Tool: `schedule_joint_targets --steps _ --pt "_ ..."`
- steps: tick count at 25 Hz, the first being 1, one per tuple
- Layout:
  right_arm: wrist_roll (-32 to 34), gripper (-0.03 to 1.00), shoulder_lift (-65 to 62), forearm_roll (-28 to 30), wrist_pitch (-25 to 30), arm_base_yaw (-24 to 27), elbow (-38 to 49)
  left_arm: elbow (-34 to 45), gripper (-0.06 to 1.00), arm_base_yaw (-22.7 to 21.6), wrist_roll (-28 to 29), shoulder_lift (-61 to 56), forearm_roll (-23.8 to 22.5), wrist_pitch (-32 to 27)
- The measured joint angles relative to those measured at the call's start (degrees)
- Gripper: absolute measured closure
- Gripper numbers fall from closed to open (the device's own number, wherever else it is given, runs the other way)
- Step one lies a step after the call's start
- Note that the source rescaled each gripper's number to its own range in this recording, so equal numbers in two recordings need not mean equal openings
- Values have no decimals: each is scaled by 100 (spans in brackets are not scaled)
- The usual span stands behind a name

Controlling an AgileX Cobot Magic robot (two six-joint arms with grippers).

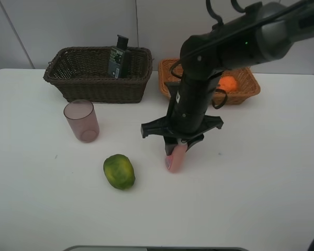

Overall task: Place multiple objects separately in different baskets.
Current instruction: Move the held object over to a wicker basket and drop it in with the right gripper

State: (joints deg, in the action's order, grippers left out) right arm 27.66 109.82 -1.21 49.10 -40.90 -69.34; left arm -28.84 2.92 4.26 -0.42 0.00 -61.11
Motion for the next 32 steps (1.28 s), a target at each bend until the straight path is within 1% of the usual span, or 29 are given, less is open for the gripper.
schedule_joint_targets --steps 4,10,14,18,22,29,32 --pt "-25 97 -119 159 392 0 -420 0 -5 0 0 0 0 0" --pt "-397 97 -119 270 1057 0 -1470 0 -5 0 0 0 0 0" --pt "-544 97 -108 441 1324 0 -2272 0 -5 0 0 0 0 0" --pt "-654 97 21 610 1420 0 -2959 0 -5 0 0 0 0 0" --pt "-861 97 246 675 1320 0 -3518 0 -5 0 0 0 0 0" --pt "-1055 97 872 808 885 0 -4437 0 -5 0 0 0 0 0" --pt "-1060 97 1095 959 430 0 -4580 0 -5 0 0 0 0 0"
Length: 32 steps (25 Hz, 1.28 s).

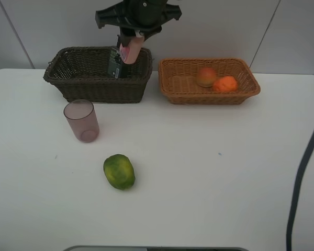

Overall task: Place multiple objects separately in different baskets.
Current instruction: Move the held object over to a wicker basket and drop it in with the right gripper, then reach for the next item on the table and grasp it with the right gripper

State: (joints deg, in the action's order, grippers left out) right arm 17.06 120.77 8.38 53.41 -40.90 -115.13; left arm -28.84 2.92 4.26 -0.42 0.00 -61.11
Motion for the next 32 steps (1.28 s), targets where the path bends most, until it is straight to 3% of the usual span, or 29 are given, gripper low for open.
schedule_joint_targets --steps 10,24,27,29,32 --pt "0 97 635 229 -1733 33 -13 0 -5 0 0 0 0 0" --pt "22 94 1354 357 -2076 132 -13 0 -5 0 0 0 0 0" --pt "22 67 1354 362 -2154 145 -13 0 -5 0 0 0 0 0" --pt "22 39 1349 389 -2175 145 -19 0 -5 0 0 0 0 0" --pt "22 10 1349 396 -2164 145 -19 0 -5 0 0 0 0 0"
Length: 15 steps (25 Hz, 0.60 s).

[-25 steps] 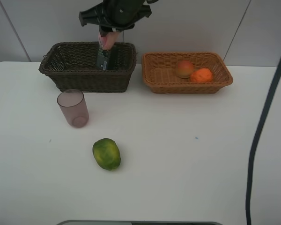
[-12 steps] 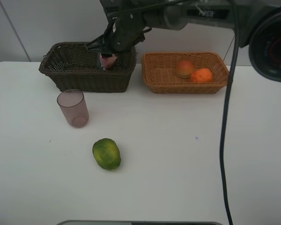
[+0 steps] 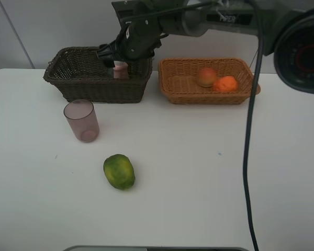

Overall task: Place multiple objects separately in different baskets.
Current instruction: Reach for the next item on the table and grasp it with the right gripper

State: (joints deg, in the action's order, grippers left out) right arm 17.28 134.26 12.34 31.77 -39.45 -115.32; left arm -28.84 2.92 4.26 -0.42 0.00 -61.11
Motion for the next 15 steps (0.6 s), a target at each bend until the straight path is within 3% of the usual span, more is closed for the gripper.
schedule_joint_targets --steps 3,15 --pt "0 1 -27 0 30 0 0 0 -5 0 0 0 0 0" --pt "0 -1 -484 0 481 -11 0 0 -5 0 0 0 0 0"
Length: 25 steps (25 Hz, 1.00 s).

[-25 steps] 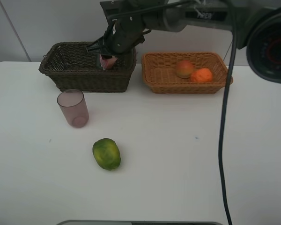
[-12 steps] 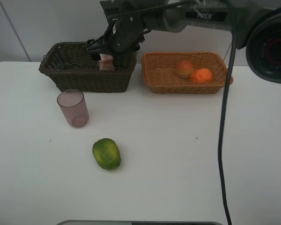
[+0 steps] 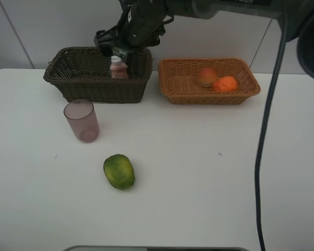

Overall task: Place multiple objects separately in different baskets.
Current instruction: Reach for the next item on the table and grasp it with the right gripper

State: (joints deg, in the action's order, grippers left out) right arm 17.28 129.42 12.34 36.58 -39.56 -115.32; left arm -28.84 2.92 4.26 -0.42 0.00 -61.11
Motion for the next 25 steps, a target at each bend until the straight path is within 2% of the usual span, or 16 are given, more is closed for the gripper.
schedule_joint_targets --steps 8,19,25 --pt "-289 -1 -444 0 793 -35 0 0 -5 0 0 0 0 0" --pt "-1075 -1 -971 -244 2324 -237 0 0 -5 0 0 0 0 0" --pt "-1158 -1 -1138 -367 2882 -437 0 0 -5 0 0 0 0 0"
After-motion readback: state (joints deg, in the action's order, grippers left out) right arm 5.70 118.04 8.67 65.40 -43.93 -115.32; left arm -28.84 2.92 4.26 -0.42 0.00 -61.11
